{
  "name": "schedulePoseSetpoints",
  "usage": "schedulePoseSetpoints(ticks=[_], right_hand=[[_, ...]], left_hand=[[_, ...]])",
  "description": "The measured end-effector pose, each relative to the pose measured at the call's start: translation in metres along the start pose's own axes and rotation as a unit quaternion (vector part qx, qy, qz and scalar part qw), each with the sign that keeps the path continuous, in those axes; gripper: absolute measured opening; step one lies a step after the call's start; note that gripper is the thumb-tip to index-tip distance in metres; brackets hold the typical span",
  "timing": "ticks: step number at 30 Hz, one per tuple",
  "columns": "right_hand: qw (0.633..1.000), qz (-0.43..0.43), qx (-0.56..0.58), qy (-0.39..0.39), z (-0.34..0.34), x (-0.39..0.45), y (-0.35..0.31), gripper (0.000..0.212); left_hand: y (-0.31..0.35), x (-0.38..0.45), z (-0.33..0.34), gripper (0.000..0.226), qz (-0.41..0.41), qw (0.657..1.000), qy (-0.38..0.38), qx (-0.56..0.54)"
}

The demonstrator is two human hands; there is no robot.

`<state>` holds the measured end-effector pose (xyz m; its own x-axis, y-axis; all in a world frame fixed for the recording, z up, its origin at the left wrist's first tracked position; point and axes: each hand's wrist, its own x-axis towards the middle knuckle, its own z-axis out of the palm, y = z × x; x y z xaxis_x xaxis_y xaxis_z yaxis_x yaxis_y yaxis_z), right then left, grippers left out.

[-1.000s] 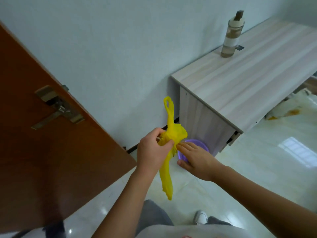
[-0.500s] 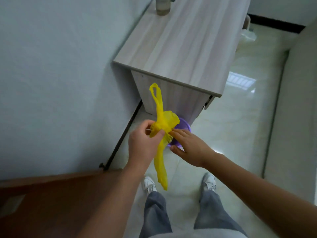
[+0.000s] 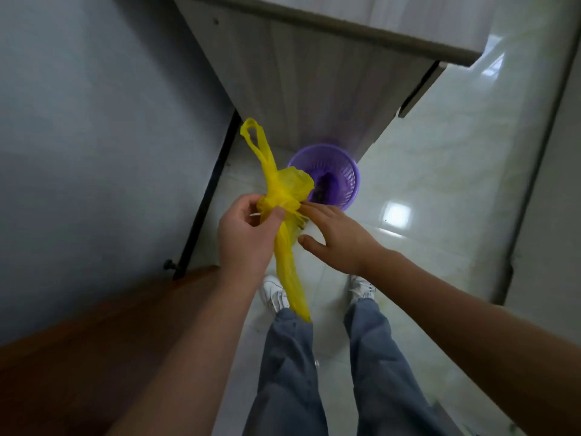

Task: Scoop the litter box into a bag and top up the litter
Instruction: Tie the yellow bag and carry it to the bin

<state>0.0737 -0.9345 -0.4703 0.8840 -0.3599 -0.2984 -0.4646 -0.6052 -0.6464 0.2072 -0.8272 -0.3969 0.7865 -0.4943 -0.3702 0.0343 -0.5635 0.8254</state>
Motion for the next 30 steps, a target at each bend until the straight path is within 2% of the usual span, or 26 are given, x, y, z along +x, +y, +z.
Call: schedulePoseSetpoints(ticks=[5, 14, 17, 19, 24, 30], right_hand=[[1.000, 0.016, 0.018, -0.011, 0.054, 0.030, 0.067, 0.060], [0.992, 0.115, 0.048, 0.019, 0.109, 0.090, 0.196, 0.048], [0.991, 0.127, 0.036, 0.013, 0.119, 0.107, 0.232, 0.035], [0.990, 0.141, 0.020, 0.003, 0.125, 0.115, 0.252, 0.035], [0.986, 0.163, -0.013, -0.030, 0.142, 0.138, 0.283, 0.031], [0.983, 0.178, -0.014, -0.044, 0.152, 0.162, 0.292, 0.036]], left_hand=[[-0.064, 0.039, 0.049, 0.014, -0.035, 0.999, -0.025, -0.013], [-0.149, 0.143, 0.167, 0.011, -0.027, 0.996, -0.081, 0.011], [-0.175, 0.177, 0.203, 0.013, -0.031, 0.991, -0.127, 0.033], [-0.192, 0.196, 0.223, 0.013, -0.045, 0.986, -0.156, 0.045], [-0.217, 0.230, 0.255, 0.016, -0.046, 0.978, -0.193, 0.067], [-0.233, 0.254, 0.266, 0.019, -0.040, 0.976, -0.195, 0.092]])
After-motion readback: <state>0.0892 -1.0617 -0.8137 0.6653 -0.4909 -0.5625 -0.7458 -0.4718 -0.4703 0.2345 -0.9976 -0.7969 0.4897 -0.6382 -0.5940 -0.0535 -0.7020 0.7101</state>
